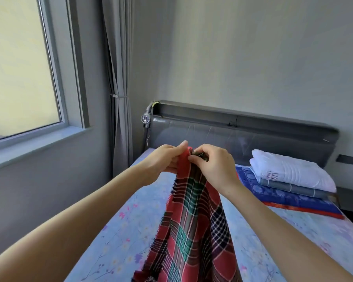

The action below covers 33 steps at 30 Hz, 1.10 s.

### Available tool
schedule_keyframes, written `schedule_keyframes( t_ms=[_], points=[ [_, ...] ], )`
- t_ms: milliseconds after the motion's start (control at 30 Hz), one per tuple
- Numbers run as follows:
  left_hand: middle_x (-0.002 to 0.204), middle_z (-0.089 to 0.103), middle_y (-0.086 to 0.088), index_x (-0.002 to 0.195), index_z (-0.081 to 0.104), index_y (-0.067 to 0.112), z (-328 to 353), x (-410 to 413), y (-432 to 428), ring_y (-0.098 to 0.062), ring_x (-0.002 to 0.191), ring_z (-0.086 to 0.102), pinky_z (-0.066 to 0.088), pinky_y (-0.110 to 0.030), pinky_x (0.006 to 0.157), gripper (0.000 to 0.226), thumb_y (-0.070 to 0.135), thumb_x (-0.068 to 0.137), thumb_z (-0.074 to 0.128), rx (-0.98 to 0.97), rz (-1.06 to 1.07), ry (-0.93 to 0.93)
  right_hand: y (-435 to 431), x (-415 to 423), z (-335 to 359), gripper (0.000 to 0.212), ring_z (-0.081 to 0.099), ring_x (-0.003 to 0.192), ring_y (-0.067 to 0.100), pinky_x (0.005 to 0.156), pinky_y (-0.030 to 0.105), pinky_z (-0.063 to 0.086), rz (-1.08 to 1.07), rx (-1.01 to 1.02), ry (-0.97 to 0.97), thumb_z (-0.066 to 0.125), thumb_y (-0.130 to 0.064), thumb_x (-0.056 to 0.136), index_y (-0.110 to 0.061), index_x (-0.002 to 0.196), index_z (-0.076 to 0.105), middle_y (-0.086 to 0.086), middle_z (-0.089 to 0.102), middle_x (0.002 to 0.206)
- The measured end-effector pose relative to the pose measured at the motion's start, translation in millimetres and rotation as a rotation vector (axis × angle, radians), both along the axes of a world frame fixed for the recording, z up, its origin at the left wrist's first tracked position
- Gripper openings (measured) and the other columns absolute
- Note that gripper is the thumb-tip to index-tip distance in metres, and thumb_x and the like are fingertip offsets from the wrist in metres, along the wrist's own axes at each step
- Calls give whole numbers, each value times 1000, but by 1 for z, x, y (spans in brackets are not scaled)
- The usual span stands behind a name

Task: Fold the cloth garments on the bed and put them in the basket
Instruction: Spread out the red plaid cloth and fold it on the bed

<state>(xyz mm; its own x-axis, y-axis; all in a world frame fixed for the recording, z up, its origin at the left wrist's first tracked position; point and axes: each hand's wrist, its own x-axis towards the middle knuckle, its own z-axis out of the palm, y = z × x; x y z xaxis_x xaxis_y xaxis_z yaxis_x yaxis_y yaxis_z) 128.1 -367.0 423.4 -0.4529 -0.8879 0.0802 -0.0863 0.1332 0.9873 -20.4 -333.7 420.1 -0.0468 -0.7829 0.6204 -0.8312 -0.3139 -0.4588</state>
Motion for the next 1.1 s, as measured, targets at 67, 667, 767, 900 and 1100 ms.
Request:
schedule_keyframes(
  t_ms=[67,667,767,900,1100],
  points=[
    [80,69,-3,92,71,9,-1,3,0,-11,73,63,52,-24,75,14,19,90,61,-94,-36,-85,1,0,2,15,62,82,17,66,30,41,-33,8,19,68,-36,83,-22,89,69,-7,70,84],
    [94,62,-3,91,53,9,-67,-1,27,-22,96,60,51,-43,83,30,23,77,76,-414,311,-269,-2,-32,2,28,55,66,30,63,37,37,99,81,107,69,-26,84,-5,67,63,13,60,63],
    [98,61,-6,86,61,13,-128,-3,37,-23,97,55,47,-43,85,24,30,77,75,-446,355,-378,-3,-46,5,27,61,73,29,70,36,45,96,27,21,69,-23,83,4,86,70,24,68,82],
    [120,59,-4,105,66,15,-182,-4,37,-23,112,53,39,-29,94,31,37,84,68,-318,321,-570,5,-61,17,19,53,67,0,69,24,43,113,-14,-55,68,-18,85,1,91,71,17,70,87],
    [137,46,-3,123,60,24,-197,-26,26,-23,128,37,32,-31,101,51,51,80,66,-215,35,-793,13,-83,34,15,62,84,14,82,30,50,100,-53,-177,65,-17,87,-12,100,71,5,69,90]
  ],
)
